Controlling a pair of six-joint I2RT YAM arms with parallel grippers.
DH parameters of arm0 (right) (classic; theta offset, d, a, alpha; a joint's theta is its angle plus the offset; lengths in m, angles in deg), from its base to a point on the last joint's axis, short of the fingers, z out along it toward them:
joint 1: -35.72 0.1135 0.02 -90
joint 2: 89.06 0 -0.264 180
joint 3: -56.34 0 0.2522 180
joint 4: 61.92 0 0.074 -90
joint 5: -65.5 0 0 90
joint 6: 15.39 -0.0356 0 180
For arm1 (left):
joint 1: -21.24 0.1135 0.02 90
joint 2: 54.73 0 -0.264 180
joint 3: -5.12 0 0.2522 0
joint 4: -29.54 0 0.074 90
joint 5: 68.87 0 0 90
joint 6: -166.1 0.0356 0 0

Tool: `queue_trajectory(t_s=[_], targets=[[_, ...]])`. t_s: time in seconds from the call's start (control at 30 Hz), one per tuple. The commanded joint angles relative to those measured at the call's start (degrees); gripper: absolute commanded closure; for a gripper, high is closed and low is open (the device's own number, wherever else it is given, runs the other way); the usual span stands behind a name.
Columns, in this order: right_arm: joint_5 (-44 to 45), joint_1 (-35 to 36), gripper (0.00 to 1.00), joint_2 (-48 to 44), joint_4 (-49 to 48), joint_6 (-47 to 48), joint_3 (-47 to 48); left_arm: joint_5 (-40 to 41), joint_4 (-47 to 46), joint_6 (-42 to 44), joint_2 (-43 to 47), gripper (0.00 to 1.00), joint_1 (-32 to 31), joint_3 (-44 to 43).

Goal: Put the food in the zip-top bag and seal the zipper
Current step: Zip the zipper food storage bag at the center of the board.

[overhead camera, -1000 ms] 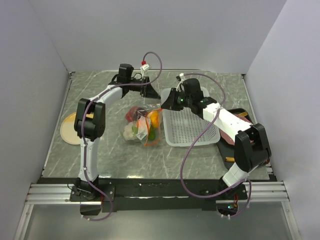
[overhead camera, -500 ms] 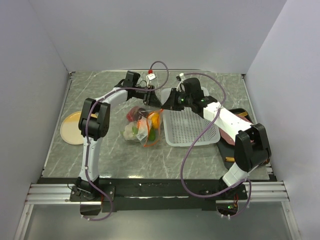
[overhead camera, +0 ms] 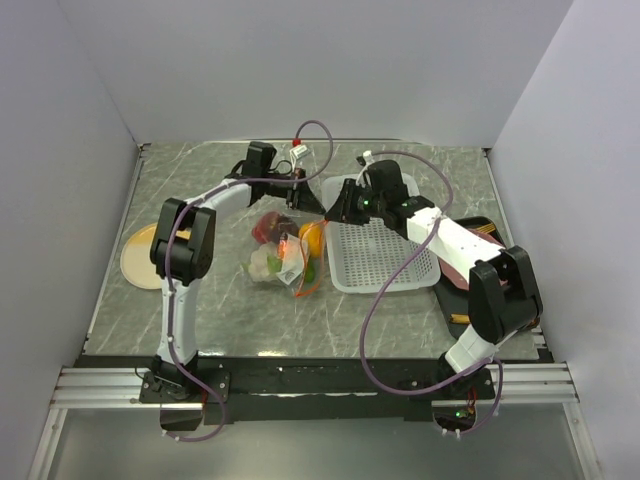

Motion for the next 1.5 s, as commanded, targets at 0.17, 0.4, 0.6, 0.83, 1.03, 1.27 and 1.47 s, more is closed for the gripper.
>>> queue_trajectory(t_s=[0.17,0.4,0.6,0.83,1.03,1.27,1.47], targets=[[2.7,-0.2,0.57,-3.1,-5.5,-4.8,-2.7,7.8,-4.9,-3.9,9.1,0.99,0.2,4.2],[5.2,-0.6,0.57,-7.6,-11.8,-9.6,-7.0,12.2,-4.5,-4.4,10.2,0.99,0.2,5.6],[3.8,-1.8,0.57,-8.4,-16.3,-12.4,-8.5,13.3,-4.3,-4.2,10.5,0.99,0.3,5.8],[5.2,-2.3,0.59,-6.7,-15.6,-14.1,-8.1,13.3,-5.2,-5.3,10.9,0.99,0.3,5.6],[5.0,-2.4,0.6,-5.9,-14.9,-13.9,-8.1,13.1,-6.0,-5.8,11.3,0.99,0.4,5.8],[5.7,-2.6,0.6,-5.5,-15.6,-13.5,-9.2,12.8,-6.3,-6.0,11.6,0.99,0.5,5.5],[4.4,-3.5,0.6,-4.4,-16.9,-12.6,-8.9,12.4,-7.4,-6.9,11.7,0.99,0.5,6.3]])
